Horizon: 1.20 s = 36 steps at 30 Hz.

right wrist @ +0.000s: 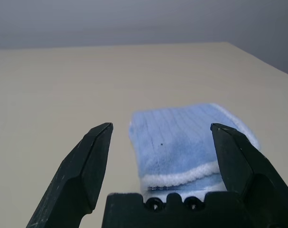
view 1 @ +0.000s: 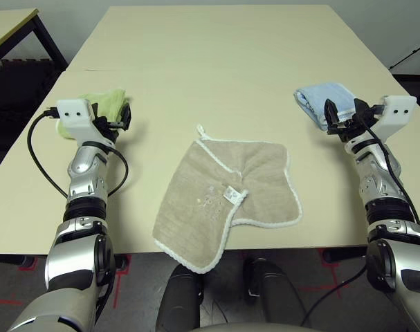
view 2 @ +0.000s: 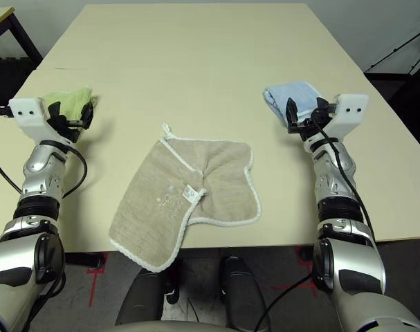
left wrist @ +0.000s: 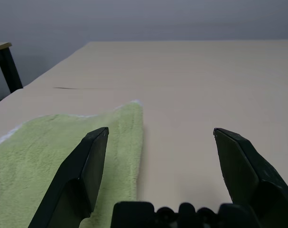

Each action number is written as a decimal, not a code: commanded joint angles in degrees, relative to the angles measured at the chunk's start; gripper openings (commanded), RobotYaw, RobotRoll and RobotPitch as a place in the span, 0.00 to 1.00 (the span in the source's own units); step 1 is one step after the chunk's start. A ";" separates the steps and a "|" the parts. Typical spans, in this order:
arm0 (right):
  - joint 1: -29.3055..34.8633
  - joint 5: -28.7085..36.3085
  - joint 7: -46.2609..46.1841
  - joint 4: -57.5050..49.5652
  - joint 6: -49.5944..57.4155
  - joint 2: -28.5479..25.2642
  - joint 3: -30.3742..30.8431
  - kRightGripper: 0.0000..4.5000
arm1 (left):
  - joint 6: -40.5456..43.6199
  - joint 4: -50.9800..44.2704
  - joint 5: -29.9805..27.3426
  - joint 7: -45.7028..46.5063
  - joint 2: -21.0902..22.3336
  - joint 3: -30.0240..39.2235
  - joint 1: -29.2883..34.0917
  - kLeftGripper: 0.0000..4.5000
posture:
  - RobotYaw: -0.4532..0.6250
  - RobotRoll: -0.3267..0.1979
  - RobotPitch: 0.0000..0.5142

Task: Fold the towel and set it aside.

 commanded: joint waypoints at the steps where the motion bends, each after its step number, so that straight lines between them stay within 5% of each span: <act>1: 1.79 0.32 -0.27 -1.68 0.02 -0.27 -0.59 1.00 | -0.18 1.11 0.21 -0.63 -0.01 -0.52 -0.95 1.00 | 0.42 0.62 0.27; 14: 2.26 0.05 -0.50 -3.39 0.83 1.06 0.50 1.00 | 0.63 6.16 0.09 -6.49 4.94 -0.43 -3.75 1.00 | 0.48 0.62 0.28; 18: 1.06 0.15 0.39 -4.56 2.48 1.79 1.45 1.00 | 3.23 7.63 -0.71 -14.04 7.52 -1.16 -5.98 1.00 | 0.52 0.62 0.35; 23: -1.25 0.60 3.52 -2.86 4.47 0.22 1.80 1.00 | 9.08 5.86 -3.45 -26.44 8.78 -1.54 -9.00 1.00 | 0.51 0.62 0.30; 31: -1.33 3.32 16.81 -5.26 12.84 -5.28 2.92 1.00 | 14.83 1.18 -2.32 -51.12 13.64 -9.17 -10.72 1.00 | 0.49 0.62 0.34; 36: -1.08 4.21 26.31 -11.11 21.96 -9.90 5.95 1.00 | 13.51 0.43 -0.64 -57.41 15.47 -12.43 -10.90 1.00 | 0.45 0.62 0.36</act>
